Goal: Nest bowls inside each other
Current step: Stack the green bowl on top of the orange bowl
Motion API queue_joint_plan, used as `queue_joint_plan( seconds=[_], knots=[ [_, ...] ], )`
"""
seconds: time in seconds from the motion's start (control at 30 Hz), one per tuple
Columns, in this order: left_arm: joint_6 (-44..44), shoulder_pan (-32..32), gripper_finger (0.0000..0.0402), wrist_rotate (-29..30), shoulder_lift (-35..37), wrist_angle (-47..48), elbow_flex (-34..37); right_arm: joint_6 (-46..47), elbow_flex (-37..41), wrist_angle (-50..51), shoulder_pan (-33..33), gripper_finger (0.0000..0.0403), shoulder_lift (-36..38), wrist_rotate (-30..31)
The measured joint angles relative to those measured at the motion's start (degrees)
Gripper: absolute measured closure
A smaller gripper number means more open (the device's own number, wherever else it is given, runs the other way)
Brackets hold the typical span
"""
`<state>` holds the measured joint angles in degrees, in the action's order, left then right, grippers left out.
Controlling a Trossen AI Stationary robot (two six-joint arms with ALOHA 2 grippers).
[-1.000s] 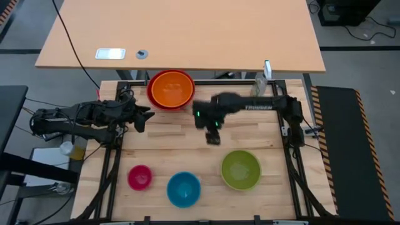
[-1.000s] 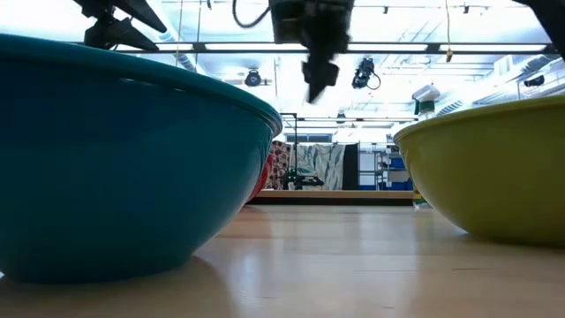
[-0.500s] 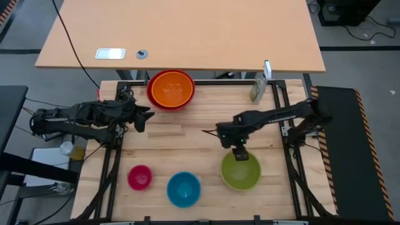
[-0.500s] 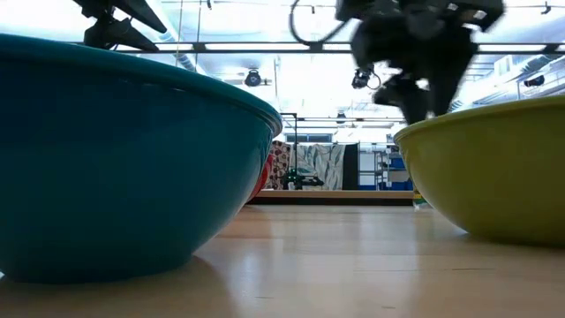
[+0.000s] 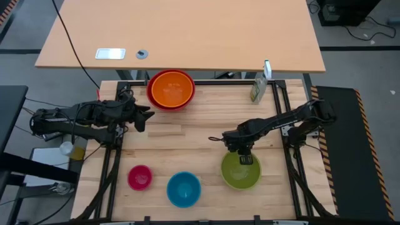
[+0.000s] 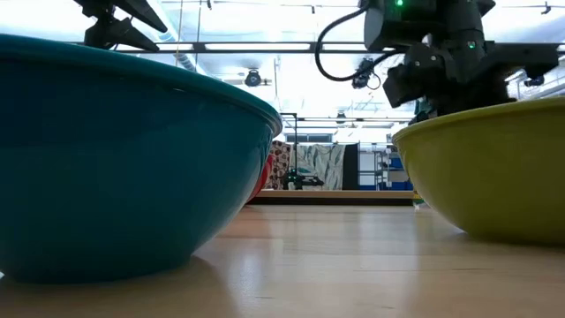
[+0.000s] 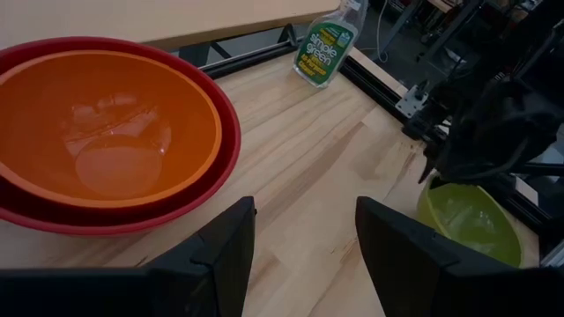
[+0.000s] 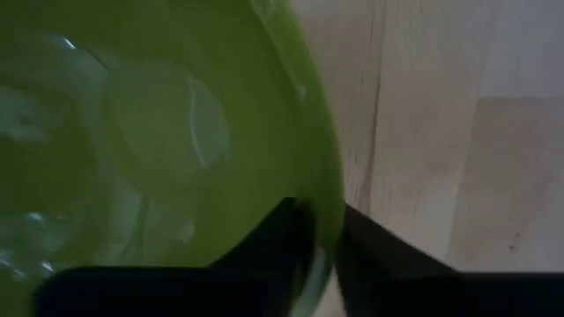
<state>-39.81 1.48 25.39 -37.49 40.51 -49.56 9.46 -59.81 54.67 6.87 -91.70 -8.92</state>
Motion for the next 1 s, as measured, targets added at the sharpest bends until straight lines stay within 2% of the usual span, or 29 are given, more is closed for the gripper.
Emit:
queue_joint_plan(
  seconds=[0.07,0.1,0.3,0.53,0.7,0.83,1.0],
  knots=[
    [-0.09,0.00,0.0201,0.00,0.01,0.00,0.02,0.86,-1.00,-0.34,-1.00,0.0378,0.04,-1.43],
    [-0.11,0.00,0.0201,0.00,0.01,0.00,0.01,1.48,-1.29,-0.80,-1.52,0.0380,0.12,-1.13],
    [-0.18,0.00,0.0201,-0.02,-0.01,-0.61,0.02,8.36,-4.28,-8.69,-7.15,0.0355,-0.02,0.63],
    [-0.09,0.00,0.0201,-0.06,-0.01,-2.77,0.02,16.28,-9.94,-22.84,-16.68,0.0375,-0.04,0.54],
    [-0.05,0.00,0.0201,-0.07,0.01,-2.86,0.02,22.54,-12.49,-35.76,-23.45,0.0372,-1.02,1.74],
    [0.24,0.00,0.0201,0.09,0.01,-3.10,0.02,25.53,-18.05,-42.83,-27.67,0.0370,-6.11,2.96],
    [0.45,-0.02,0.0201,0.42,0.00,-3.42,0.02,25.65,-33.98,-40.04,-30.50,0.0370,-17.70,7.82]
  ],
)
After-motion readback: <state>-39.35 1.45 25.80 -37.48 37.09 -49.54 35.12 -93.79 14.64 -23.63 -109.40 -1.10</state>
